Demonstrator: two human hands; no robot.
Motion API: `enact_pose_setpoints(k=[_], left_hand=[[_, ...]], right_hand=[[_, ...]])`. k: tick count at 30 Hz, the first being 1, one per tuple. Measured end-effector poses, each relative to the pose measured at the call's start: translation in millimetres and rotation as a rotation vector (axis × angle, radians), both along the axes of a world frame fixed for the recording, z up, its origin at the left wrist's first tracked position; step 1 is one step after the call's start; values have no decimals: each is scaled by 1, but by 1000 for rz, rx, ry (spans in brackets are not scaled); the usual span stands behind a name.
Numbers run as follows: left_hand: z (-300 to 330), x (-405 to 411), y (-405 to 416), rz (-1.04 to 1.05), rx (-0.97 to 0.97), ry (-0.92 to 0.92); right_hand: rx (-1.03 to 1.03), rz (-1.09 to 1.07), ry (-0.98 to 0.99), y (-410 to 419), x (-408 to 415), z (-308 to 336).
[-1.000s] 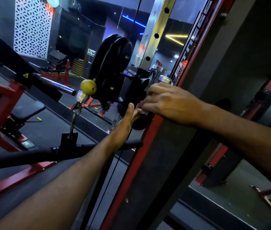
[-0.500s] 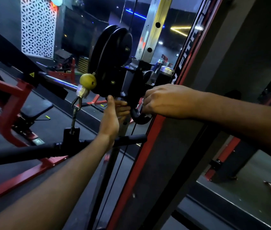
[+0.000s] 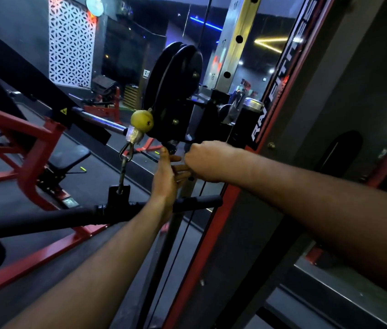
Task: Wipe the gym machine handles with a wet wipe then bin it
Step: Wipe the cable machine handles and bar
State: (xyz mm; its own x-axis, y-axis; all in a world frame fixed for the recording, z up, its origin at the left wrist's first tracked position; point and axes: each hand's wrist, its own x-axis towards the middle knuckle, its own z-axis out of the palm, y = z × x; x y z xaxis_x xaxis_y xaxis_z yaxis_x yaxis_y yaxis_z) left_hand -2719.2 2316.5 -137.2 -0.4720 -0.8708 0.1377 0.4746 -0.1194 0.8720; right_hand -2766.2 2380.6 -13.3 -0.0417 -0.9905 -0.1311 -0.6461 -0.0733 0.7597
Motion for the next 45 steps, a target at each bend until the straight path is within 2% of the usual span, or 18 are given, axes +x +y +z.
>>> enact_pose_setpoints(k=[3, 9, 17, 21, 25, 36, 42, 45], left_hand=[[-1, 1, -1, 19, 22, -22], [-6, 1, -2, 20, -27, -38], [2, -3, -8, 25, -17, -13], [0, -7, -8, 50, -3, -26], [-2, -10, -12, 76, 22, -43], [2, -6, -6, 76, 35, -78], [-1, -4, -5, 86, 29, -90], [-2, 0, -5, 81, 34, -78]], right_hand=[[129, -66, -9, 0, -4, 10], [174, -72, -46, -14, -2, 17], [-52, -61, -61, -45, -19, -14], [-165, -41, 24, -61, -30, -28], [-241, -66, 8, -65, -33, -27], [-316, -100, -24, -66, -26, -27], [-350, -131, -143, -60, -37, -29], [-333, -158, -111, -60, -34, -32]])
